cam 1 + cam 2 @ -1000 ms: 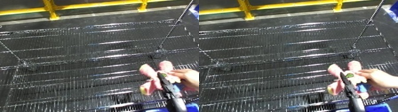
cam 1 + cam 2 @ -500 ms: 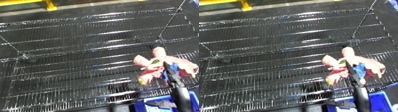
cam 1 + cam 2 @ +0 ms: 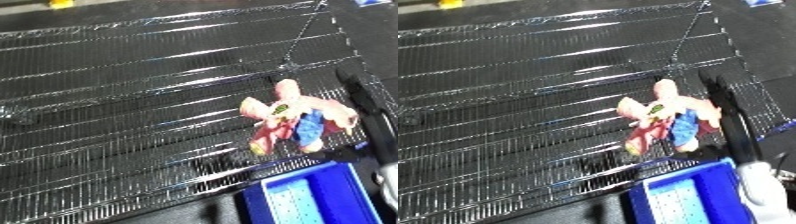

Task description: Pick up the object and place it into the box

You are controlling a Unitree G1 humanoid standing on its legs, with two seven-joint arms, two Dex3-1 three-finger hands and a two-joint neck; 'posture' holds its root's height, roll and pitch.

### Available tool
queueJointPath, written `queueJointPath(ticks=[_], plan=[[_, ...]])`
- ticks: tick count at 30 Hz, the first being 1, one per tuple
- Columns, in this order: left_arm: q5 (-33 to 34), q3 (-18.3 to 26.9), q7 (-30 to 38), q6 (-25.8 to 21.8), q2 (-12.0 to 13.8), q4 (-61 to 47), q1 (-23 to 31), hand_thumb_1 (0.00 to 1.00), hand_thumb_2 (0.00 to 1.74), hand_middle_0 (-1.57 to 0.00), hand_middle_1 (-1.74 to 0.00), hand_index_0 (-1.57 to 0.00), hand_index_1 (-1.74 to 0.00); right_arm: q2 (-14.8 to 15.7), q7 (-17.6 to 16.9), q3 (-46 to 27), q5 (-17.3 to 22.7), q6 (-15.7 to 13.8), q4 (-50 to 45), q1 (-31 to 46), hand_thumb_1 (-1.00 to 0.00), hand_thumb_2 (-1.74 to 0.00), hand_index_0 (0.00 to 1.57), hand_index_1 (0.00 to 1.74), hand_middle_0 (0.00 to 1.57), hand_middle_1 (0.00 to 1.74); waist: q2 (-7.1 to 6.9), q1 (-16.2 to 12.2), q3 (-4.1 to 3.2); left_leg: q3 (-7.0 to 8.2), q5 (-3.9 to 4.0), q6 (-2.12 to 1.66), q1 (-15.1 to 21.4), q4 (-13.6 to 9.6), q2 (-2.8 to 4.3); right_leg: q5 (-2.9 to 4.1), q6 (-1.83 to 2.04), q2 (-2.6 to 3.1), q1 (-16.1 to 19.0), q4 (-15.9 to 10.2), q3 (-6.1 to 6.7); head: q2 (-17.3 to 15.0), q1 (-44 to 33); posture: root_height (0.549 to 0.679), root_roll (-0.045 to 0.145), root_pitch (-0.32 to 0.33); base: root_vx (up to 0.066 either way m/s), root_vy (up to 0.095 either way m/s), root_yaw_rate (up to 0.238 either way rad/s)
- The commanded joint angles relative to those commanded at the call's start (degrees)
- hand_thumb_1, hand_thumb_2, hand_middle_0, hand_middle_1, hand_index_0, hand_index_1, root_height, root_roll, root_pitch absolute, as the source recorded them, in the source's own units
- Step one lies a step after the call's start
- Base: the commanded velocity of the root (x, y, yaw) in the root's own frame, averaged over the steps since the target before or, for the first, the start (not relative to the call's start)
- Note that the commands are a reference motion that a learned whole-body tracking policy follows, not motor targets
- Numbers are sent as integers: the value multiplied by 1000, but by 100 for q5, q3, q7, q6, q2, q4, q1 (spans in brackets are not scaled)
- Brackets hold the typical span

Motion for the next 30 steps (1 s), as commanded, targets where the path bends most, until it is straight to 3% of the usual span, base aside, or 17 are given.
queueJointPath(ticks=[4, 5, 6, 11, 13, 16, 21, 30], plan=[[-131, -130, -100, -25, 156, 11, -34, 1000, 1740, -1570, -1740, -1570, -1740, -692, 224, 385, -261, 95, 477, -419, 0, 0, 0, 0, 0, 0, 48, 31, 2, 7, 25, -15, 25, -53, -2, 15, 12, 0, -13, -21, 1, -11, 399, 647, 51, -93, 19, -15, -7], [-131, -130, -100, -25, 156, 11, -34, 1000, 1740, -1570, -1740, -1570, -1740, -692, 224, 385, -261, 95, 477, -419, 0, 0, 0, 0, 0, 0, 48, 31, 2, 7, 25, -15, 25, -53, -2, 15, 12, 0, -13, -21, 1, -11, 399, 647, 51, -93, 27, -10, -16], [-192, -200, -136, -37, 208, 33, -37, 1000, 1740, -1570, -1740, -1570, -1740, -940, 319, 598, -463, 137, 682, -607, 0, 0, 0, 0, 0, 0, 67, 51, -2, 9, 32, -20, 32, -72, -7, 22, 16, -6, -17, -27, 2, -22, 605, 647, 52, -91, 27, -8, -5], [-289, -344, -208, -74, 305, 33, -48, 1000, 1740, -1570, -1740, -1570, -1740, -1325, 510, 1100, -838, 197, 1153, -1037, 0, 0, 0, 0, 0, 0, 141, 107, -8, 15, 50, -25, 46, -123, -25, 34, 25, -18, -21, -50, 11, -6, 1078, 648, 53, -87, 28, -5, 6], [-382, -451, -252, -113, 364, 28, -45, 1000, 1740, -1570, -1740, -1570, -1740, -1558, 702, 1635, -1087, 193, 1543, -1480, 0, 0, 0, 0, 0, 0, 213, 144, -14, 11, 64, -33, 53, -156, -43, 39, 28, -23, -23, -70, 14, 25, 1417, 648, 54, -84, 32, 1, 0], [-449, -516, -272, -136, 390, 28, 2, 1000, 1740, -1570, -1740, -1570, -1740, -1687, 845, 2067, -1223, 231, 1922, -1855, 0, 0, 0, 0, 0, 0, 279, 166, -22, 8, 79, -40, 53, -190, -55, 47, 31, -31, -31, -79, 8, 25, 1676, 649, 55, -80, 32, -3, 11], [-468, -606, -296, -157, 389, 17, 54, 1000, 1740, -1570, -1740, -1570, -1740, -1654, 1014, 2596, -1441, 349, 2462, -2264, 0, 0, 0, 0, 0, 0, 422, 172, -18, 0, 93, -43, 47, -222, -79, 43, 30, -44, -61, -83, 13, 151, 1917, 649, 57, -74, 30, -5, 4], [-479, -681, -250, -230, 370, -55, 53, 1000, 1740, -1570, -1740, -1570, -1740, -1564, 1030, 3060, -1526, 385, 3326, -2931, 0, 0, 0, 0, 0, 0, 686, 169, 57, -4, 145, -39, -73, -241, -145, 41, 39, -95, -236, -16, 31, 445, 2158, 648, 63, -57, 18, -4, 7]])
